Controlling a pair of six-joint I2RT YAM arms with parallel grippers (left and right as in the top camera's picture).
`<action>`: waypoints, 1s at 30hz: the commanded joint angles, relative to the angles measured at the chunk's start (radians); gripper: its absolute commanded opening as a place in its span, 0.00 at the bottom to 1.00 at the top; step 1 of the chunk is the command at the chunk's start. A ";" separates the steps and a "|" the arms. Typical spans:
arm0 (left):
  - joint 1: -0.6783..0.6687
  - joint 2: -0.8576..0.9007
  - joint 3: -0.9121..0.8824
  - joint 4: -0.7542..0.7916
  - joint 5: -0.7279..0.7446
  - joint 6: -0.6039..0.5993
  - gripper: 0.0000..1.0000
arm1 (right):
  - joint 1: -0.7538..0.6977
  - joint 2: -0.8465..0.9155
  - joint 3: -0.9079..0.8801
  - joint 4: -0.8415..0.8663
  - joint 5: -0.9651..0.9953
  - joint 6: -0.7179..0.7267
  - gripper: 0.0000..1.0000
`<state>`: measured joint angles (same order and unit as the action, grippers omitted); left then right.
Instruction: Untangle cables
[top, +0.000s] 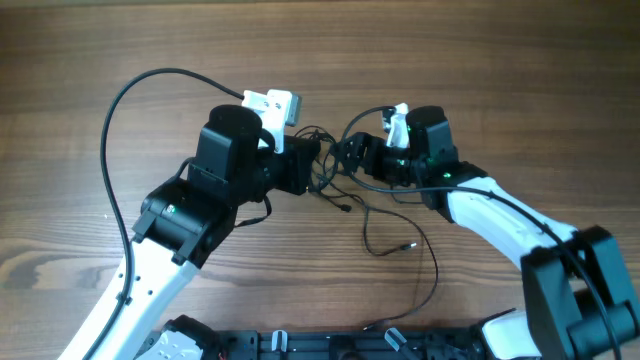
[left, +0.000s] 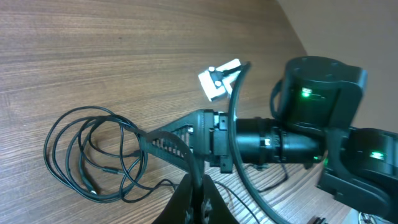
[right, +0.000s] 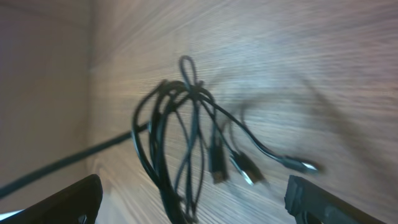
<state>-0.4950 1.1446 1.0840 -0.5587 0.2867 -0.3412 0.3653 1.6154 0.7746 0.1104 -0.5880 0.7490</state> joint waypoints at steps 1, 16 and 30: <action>0.008 -0.001 0.014 0.005 0.013 0.024 0.04 | 0.008 0.037 0.009 0.051 -0.110 0.010 0.94; 0.160 -0.156 0.014 -0.006 0.012 -0.011 0.04 | -0.084 0.084 0.009 -0.024 0.058 -0.013 0.04; 0.801 -0.221 0.014 -0.026 0.013 -0.167 0.04 | -0.383 0.078 0.009 -0.422 0.128 -0.283 0.05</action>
<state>0.2043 0.9264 1.0836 -0.6155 0.3645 -0.4301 0.0101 1.6958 0.7807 -0.2966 -0.5865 0.5117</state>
